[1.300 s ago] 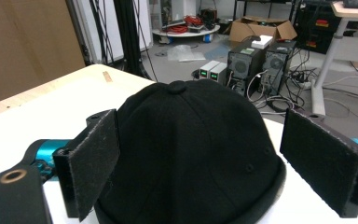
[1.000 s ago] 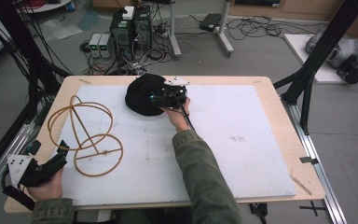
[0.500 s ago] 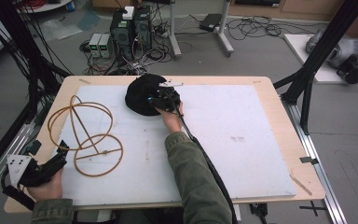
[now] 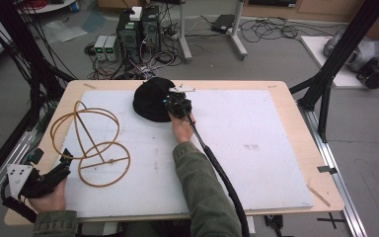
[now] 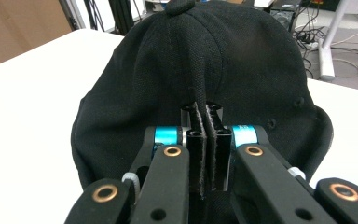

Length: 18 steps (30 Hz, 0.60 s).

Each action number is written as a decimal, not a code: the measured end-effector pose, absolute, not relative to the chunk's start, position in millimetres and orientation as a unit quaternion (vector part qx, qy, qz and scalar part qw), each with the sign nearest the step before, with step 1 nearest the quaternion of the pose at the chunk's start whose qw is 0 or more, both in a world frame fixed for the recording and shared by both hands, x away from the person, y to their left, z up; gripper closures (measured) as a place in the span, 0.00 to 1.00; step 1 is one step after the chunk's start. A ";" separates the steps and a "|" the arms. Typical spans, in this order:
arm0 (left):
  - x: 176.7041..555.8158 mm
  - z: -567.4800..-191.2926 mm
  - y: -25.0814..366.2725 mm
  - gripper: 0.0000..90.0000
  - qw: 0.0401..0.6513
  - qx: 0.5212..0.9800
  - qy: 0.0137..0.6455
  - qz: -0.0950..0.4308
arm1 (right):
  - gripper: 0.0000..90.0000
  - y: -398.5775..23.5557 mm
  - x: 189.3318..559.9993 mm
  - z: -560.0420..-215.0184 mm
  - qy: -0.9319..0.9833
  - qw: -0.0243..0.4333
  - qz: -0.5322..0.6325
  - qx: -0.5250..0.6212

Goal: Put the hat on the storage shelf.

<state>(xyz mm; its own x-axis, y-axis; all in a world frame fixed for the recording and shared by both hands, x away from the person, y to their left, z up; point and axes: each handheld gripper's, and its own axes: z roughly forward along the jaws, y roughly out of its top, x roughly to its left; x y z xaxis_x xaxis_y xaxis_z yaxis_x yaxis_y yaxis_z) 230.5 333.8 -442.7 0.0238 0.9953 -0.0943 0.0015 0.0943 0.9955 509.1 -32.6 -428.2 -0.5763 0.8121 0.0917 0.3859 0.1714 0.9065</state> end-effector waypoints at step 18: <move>230.9 -443.0 334.0 0.17 0.533 0.480 0.518 0.467 | 0.99 -49.5 491.4 -397.7 0.704 0.216 0.536 0.413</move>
<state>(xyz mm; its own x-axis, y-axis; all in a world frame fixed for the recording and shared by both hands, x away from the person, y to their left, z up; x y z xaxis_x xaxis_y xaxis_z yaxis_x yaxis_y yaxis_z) 230.9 334.0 -443.0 0.0288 0.9942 -0.1031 -0.0001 0.1032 0.9947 491.4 -49.5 -397.7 -0.5664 0.8123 0.1388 0.3491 0.0840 0.9333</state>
